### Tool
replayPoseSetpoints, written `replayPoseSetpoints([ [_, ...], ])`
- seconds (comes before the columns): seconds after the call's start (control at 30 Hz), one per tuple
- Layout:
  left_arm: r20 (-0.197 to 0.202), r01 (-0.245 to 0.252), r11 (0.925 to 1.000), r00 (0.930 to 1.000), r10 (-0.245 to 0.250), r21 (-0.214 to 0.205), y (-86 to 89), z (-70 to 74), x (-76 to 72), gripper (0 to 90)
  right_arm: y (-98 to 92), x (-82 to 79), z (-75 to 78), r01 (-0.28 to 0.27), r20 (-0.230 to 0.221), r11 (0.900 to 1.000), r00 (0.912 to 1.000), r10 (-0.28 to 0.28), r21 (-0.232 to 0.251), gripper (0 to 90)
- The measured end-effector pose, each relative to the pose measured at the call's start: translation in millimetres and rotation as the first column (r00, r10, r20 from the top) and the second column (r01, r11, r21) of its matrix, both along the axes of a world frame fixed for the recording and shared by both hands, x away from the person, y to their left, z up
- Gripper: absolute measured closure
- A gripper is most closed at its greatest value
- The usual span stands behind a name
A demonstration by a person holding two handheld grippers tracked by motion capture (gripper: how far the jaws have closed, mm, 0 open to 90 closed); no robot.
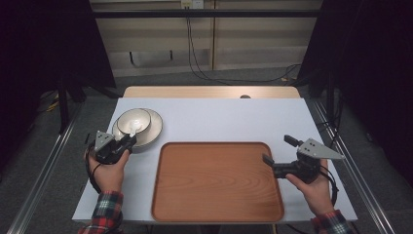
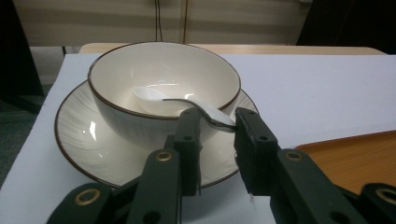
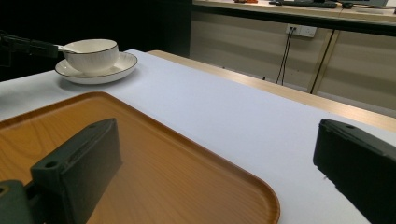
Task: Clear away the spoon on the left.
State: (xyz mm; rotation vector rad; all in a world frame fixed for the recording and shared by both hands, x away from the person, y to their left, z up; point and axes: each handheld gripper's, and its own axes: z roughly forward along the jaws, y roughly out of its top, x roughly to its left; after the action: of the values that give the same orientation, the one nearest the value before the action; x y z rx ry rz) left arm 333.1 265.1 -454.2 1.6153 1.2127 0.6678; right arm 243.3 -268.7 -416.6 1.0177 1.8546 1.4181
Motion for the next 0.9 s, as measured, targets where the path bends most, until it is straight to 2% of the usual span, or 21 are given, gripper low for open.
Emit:
replayPoseSetpoints([
  [0.03,-0.002,-0.003,0.9999,1.0,0.003,-0.01,0.8,-0.3,-0.2,71.4,0.0,0.0,0.0,-0.001,-0.001,1.0,1.0,0.001,0.001,0.7],
  [0.13,0.003,-0.018,0.9998,0.9998,0.018,0.0,2.7,-1.1,-0.9,71.4,0.7,0.5,-0.6,-0.01,-0.004,0.9999,0.9999,0.01,-0.003,0.7],
  [0.17,0.002,-0.022,0.9997,0.9998,0.022,-0.013,3.5,-1.9,-0.9,71.5,0.8,0.2,-0.4,-0.005,-0.003,1.0,1.0,0.005,-0.008,0.7],
  [0.27,-0.002,-0.029,0.9996,0.9996,0.029,0.0,5.9,-3.5,-0.7,70.9,1.0,0.5,-0.3,-0.013,0.0,0.9999,0.9999,0.013,-0.008,1.1],
  [0.53,0.003,-0.045,0.9989,0.999,0.045,-0.011,6.6,-4.8,0.3,69.3,1.0,0.4,-0.5,-0.011,0.0,0.9999,0.9999,0.011,-0.008,1.1],
  [0.67,0.004,-0.039,0.9988,0.9992,0.039,-0.029,7.7,-5.5,2.5,67.9,0.9,0.8,-0.7,-0.01,-0.004,0.9999,0.9999,0.01,-0.008,1.1],
  [0.8,0.011,-0.047,0.9985,0.9988,0.047,-0.029,7.2,-4.9,3.2,68.8,0.8,0.7,-0.7,-0.006,-0.001,0.9999,1.0,0.006,-0.01,1.1],
  [0.87,0.006,-0.047,0.9985,0.9989,0.047,-0.028,7.6,-4.4,3.4,70.1,0.7,0.7,-0.7,-0.007,-0.001,0.9999,1.0,0.007,-0.009,1.1],
  [0.9,-0.012,-0.052,0.9977,0.9986,0.052,-0.044,7.7,-3.8,4.0,71.7,1.0,0.5,-0.7,-0.009,-0.002,0.9999,1.0,0.009,-0.01,1.1],
])
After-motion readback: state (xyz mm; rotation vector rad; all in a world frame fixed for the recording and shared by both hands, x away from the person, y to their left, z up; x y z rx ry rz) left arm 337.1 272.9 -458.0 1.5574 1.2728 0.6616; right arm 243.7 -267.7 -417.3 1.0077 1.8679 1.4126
